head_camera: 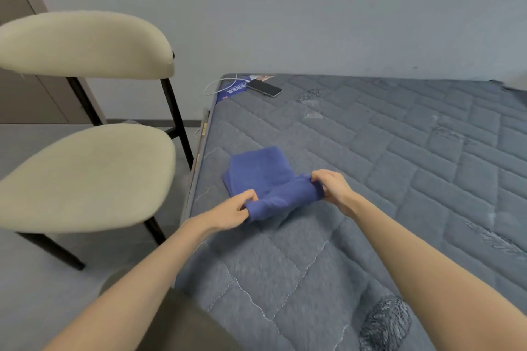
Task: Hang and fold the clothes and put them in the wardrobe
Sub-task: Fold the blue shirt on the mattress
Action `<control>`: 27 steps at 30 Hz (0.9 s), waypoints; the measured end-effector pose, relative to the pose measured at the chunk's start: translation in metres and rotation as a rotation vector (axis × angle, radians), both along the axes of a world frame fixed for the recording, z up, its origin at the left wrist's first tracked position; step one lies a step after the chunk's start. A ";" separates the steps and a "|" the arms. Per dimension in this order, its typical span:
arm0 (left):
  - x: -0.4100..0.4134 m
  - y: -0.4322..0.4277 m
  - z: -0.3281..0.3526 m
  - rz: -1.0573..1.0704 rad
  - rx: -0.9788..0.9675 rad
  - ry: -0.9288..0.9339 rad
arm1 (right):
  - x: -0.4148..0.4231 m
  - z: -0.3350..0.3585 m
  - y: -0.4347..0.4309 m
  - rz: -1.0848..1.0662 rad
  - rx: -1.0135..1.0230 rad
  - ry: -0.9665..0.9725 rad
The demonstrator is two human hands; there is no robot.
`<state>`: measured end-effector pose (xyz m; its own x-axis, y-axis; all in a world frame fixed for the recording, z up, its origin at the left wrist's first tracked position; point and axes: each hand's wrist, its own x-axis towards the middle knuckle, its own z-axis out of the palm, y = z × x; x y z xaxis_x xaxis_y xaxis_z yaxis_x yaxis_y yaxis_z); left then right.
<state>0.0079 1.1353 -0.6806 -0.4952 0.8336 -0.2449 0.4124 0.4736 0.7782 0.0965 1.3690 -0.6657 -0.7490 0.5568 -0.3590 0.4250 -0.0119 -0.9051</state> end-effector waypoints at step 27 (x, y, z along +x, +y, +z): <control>-0.081 0.044 -0.047 1.066 0.224 -0.682 | -0.096 -0.062 0.003 0.271 0.306 -0.065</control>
<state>-0.0728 1.1790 -0.7271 -0.7695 0.1607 -0.6181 -0.5990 0.1540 0.7858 0.0009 1.3722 -0.7282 -0.8643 0.4310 -0.2591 0.4323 0.3737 -0.8207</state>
